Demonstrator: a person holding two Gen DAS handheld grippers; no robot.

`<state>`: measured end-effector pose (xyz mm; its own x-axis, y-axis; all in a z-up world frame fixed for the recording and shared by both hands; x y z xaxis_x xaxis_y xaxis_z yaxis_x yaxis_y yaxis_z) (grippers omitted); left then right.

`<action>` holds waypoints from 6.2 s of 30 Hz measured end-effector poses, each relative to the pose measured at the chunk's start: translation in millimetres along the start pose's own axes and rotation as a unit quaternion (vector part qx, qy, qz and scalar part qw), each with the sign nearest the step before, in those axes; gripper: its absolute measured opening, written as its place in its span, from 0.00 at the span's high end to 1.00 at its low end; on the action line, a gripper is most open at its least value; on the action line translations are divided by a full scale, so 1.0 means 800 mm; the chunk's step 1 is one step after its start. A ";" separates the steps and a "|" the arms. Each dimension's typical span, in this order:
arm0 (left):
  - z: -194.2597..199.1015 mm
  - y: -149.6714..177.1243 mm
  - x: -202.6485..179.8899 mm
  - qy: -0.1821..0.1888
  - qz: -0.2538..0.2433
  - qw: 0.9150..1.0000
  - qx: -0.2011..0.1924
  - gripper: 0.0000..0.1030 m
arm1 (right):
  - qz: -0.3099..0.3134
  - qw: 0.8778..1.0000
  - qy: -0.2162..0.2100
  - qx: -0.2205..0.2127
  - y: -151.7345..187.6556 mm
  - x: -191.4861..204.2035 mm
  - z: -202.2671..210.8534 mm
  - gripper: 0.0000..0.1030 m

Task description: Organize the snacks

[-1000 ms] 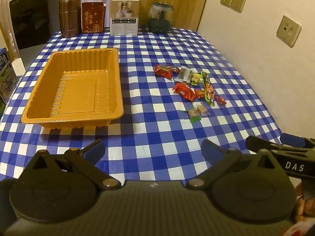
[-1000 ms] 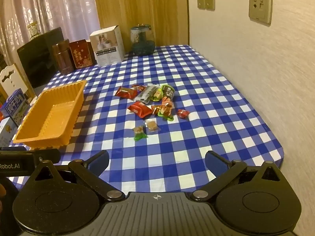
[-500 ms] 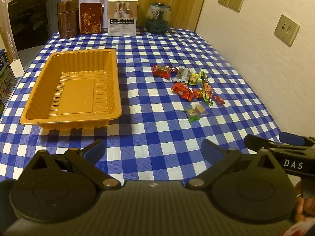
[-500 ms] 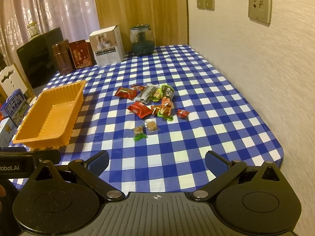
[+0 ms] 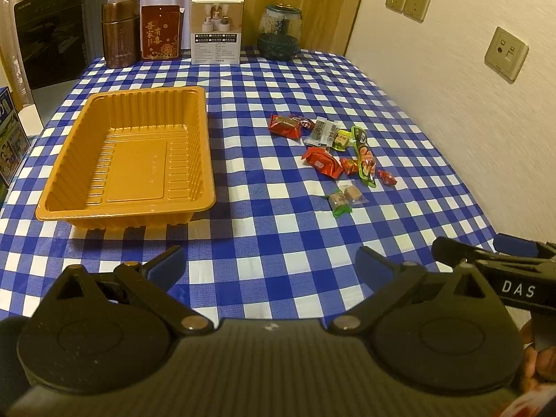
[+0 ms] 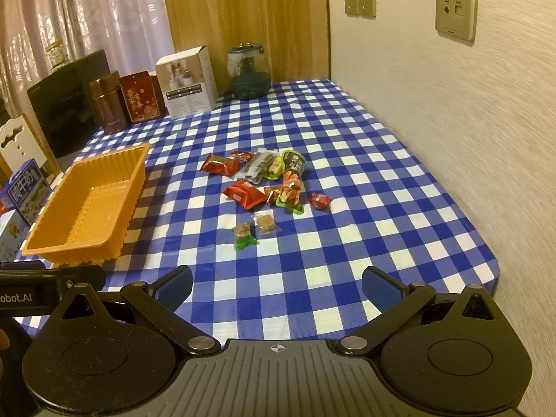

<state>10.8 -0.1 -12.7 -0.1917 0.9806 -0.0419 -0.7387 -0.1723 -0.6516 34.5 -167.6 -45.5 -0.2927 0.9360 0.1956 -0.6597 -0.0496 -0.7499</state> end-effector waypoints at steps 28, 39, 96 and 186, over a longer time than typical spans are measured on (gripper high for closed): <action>0.000 -0.001 0.000 0.002 0.001 1.000 -0.002 0.00 | -0.001 1.000 0.002 -0.002 0.000 -0.001 0.000 0.00; 0.000 0.000 0.000 0.001 0.001 1.000 -0.002 0.00 | -0.002 1.000 0.003 -0.003 0.000 -0.002 0.000 0.00; -0.239 -0.054 -0.108 0.104 -0.092 0.989 0.042 0.79 | -0.010 1.000 -0.015 0.022 -0.061 -0.146 -0.188 0.22; -0.084 -0.084 0.256 -0.025 0.052 0.998 -0.005 0.64 | 0.088 0.976 -0.196 0.041 -0.092 0.241 -0.211 0.81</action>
<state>65.0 218.3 -28.3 -0.3001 0.9512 -0.0725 -0.7060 -0.2725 -0.6537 143.5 75.1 -59.3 -0.6387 0.7056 0.3069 -0.6238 -0.2413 -0.7434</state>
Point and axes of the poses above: each gripper's, at about its wrist camera, not at the fingertips, and z roughly against the way its jaws point, x to its left, y to its underside, the point moved 2 cm from there along -z, roughly the way its jaws point, and after that the axes turned 7 degrees about -y, right-handed, at the moved point
